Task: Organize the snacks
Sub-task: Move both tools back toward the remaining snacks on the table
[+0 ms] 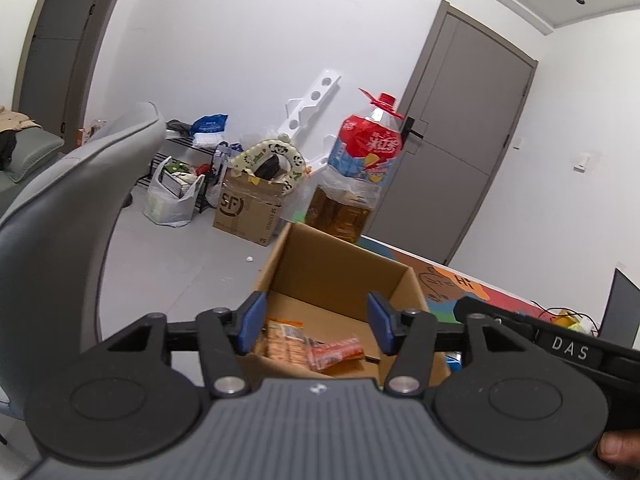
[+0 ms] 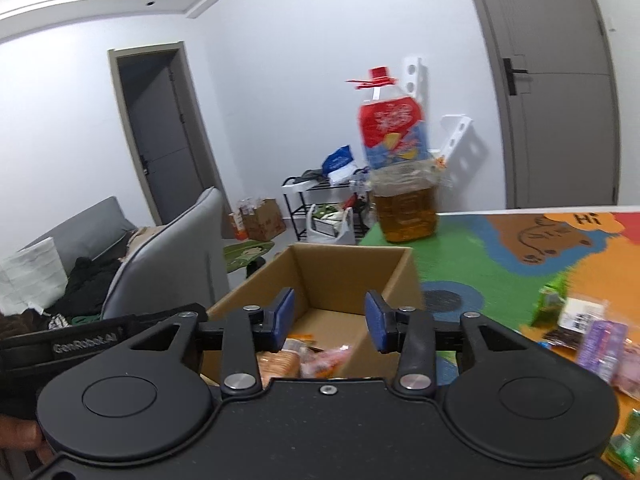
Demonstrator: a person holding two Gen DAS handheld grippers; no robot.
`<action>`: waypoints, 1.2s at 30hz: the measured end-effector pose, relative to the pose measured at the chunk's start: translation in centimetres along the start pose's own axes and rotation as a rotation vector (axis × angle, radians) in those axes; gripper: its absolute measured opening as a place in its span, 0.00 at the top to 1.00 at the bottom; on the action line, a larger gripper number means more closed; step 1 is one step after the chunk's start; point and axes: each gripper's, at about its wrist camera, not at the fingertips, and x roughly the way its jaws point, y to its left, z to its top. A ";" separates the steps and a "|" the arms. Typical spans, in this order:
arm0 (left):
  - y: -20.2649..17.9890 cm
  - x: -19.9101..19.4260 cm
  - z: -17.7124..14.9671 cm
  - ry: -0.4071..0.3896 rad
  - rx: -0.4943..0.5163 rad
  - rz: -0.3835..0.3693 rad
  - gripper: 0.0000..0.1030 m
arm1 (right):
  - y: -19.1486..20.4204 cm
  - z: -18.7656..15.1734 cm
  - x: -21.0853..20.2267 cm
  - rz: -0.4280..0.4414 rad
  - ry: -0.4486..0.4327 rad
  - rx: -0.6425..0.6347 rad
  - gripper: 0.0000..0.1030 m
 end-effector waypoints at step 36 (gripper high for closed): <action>-11.6 -0.1 -4.5 0.069 0.155 -0.155 0.07 | -11.8 -3.8 -10.6 -0.254 -0.091 0.158 0.00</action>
